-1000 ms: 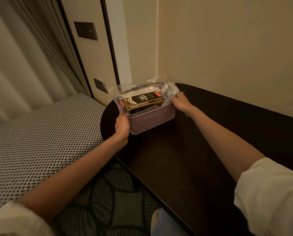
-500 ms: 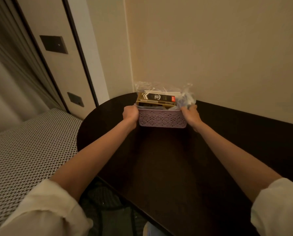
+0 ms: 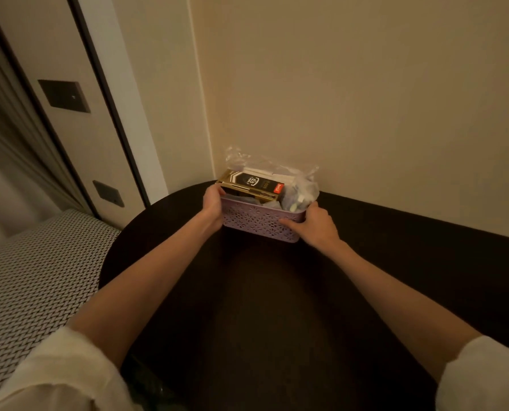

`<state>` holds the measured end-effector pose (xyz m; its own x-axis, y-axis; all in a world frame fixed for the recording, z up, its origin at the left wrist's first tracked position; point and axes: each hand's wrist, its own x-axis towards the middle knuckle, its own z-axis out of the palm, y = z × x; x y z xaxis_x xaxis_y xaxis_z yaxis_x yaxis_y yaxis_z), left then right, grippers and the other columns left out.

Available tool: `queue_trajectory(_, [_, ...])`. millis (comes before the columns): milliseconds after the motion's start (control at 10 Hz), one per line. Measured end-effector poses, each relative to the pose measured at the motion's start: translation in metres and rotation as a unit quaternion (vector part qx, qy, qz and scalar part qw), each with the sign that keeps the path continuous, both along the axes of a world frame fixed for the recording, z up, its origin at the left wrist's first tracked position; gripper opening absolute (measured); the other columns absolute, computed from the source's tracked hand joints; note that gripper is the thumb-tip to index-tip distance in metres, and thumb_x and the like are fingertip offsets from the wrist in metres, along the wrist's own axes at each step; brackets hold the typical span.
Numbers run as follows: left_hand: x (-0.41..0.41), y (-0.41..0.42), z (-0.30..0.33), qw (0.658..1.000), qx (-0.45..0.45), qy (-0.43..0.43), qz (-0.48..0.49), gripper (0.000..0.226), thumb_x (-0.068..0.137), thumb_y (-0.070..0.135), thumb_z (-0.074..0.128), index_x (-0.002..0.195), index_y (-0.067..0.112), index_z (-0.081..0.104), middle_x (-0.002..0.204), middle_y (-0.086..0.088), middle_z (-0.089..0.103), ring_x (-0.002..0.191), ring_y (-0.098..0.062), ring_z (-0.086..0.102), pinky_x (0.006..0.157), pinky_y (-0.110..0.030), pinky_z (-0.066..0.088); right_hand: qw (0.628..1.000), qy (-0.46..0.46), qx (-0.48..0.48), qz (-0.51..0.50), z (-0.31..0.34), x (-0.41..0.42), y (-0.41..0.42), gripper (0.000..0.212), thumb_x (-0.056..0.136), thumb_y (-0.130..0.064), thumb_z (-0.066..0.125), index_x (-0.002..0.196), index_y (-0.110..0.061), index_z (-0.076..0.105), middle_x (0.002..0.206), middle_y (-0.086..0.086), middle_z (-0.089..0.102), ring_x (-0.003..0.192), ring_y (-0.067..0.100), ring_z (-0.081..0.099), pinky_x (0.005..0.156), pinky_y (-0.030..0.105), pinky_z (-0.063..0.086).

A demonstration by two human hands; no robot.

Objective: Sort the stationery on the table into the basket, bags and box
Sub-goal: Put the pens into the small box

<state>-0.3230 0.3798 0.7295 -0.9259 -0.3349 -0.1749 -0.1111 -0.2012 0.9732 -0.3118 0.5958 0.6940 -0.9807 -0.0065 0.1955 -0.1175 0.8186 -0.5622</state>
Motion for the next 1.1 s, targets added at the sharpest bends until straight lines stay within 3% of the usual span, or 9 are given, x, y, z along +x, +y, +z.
queue_trajectory(200, [-0.043, -0.006, -0.011, 0.998, 0.026, 0.040, -0.049, 0.027, 0.089, 0.003, 0.028, 0.077, 0.011, 0.051, 0.086, -0.006, 0.056, 0.083, -0.016, 0.051, 0.076, -0.028, 0.041, 1.000, 0.001, 0.005, -0.031, -0.008, -0.033, -0.005, 0.091, 0.070, -0.071, 0.064, 0.126, -0.004, 0.037, 0.116, 0.011, 0.062, 0.103, 0.029, 0.063, 0.081, 0.045, 0.054])
queue_trajectory(500, [-0.118, -0.012, -0.049, 0.995, 0.016, 0.092, -0.043, 0.024, 0.084, 0.001, 0.030, 0.070, 0.017, 0.041, 0.092, -0.008, 0.050, 0.095, -0.020, 0.046, 0.088, -0.029, 0.037, 0.997, 0.046, -0.035, -0.046, -0.026, -0.077, -0.009, 0.089, 0.073, -0.070, 0.061, 0.131, -0.009, 0.031, 0.134, 0.011, 0.050, 0.114, 0.034, 0.056, 0.087, 0.050, 0.050])
queue_trajectory(600, [-0.129, -0.017, -0.060, 0.992, 0.022, 0.107, -0.061, 0.012, 0.079, 0.010, 0.036, 0.077, 0.015, 0.046, 0.099, -0.009, 0.052, 0.100, -0.021, 0.049, 0.092, -0.028, 0.039, 0.995, 0.058, -0.048, -0.058, -0.032, -0.086, -0.012, 0.089, 0.075, -0.068, 0.062, 0.133, -0.009, 0.030, 0.135, 0.010, 0.048, 0.115, 0.033, 0.055, 0.086, 0.047, 0.048])
queue_trajectory(700, [-0.126, -0.018, -0.056, 0.989, 0.016, 0.122, -0.083, 0.036, 0.076, 0.011, 0.037, 0.106, 0.008, 0.056, 0.121, -0.011, 0.057, 0.118, -0.023, 0.051, 0.100, -0.029, 0.042, 0.995, 0.058, -0.056, -0.059, -0.030, -0.088, -0.015, 0.088, 0.075, -0.068, 0.061, 0.133, -0.010, 0.029, 0.135, 0.008, 0.047, 0.115, 0.031, 0.056, 0.086, 0.048, 0.049])
queue_trajectory(800, [-0.124, -0.013, -0.044, 0.991, -0.020, 0.092, -0.092, 0.055, 0.069, 0.015, 0.041, 0.122, 0.009, 0.054, 0.130, -0.011, 0.055, 0.124, -0.025, 0.048, 0.108, -0.035, 0.039, 0.996, 0.037, -0.050, -0.060, -0.023, -0.090, -0.016, 0.088, 0.075, -0.068, 0.061, 0.132, -0.009, 0.030, 0.134, 0.009, 0.048, 0.114, 0.031, 0.057, 0.084, 0.047, 0.050])
queue_trajectory(900, [-0.119, -0.013, -0.029, 0.989, -0.078, 0.034, -0.117, 0.060, 0.072, 0.010, 0.041, 0.132, 0.015, 0.047, 0.137, -0.007, 0.050, 0.130, -0.023, 0.042, 0.113, -0.040, 0.034, 0.997, -0.004, -0.047, -0.064, -0.010, -0.093, -0.014, 0.091, 0.075, -0.066, 0.062, 0.136, -0.008, 0.028, 0.137, 0.011, 0.047, 0.118, 0.033, 0.054, 0.088, 0.049, 0.048])
queue_trajectory(1000, [-0.112, -0.013, -0.006, 0.976, -0.128, -0.027, -0.173, 0.068, 0.075, 0.001, 0.043, 0.141, 0.019, 0.038, 0.139, -0.003, 0.046, 0.131, -0.021, 0.039, 0.113, -0.037, 0.031, 0.994, -0.068, -0.056, -0.060, 0.007, -0.094, -0.012, 0.092, 0.075, -0.062, 0.066, 0.138, -0.008, 0.027, 0.138, 0.012, 0.046, 0.121, 0.032, 0.052, 0.093, 0.050, 0.047])
queue_trajectory(1100, [-0.098, -0.011, 0.018, 0.960, -0.175, -0.106, -0.192, 0.068, 0.083, -0.001, 0.044, 0.146, 0.022, 0.033, 0.138, -0.002, 0.045, 0.124, -0.020, 0.040, 0.100, -0.035, 0.034, 0.990, -0.120, -0.073, -0.030, 0.020, -0.091, -0.009, 0.087, 0.078, -0.047, 0.072, 0.138, -0.007, 0.024, 0.135, 0.012, 0.050, 0.121, 0.032, 0.053, 0.094, 0.051, 0.048])
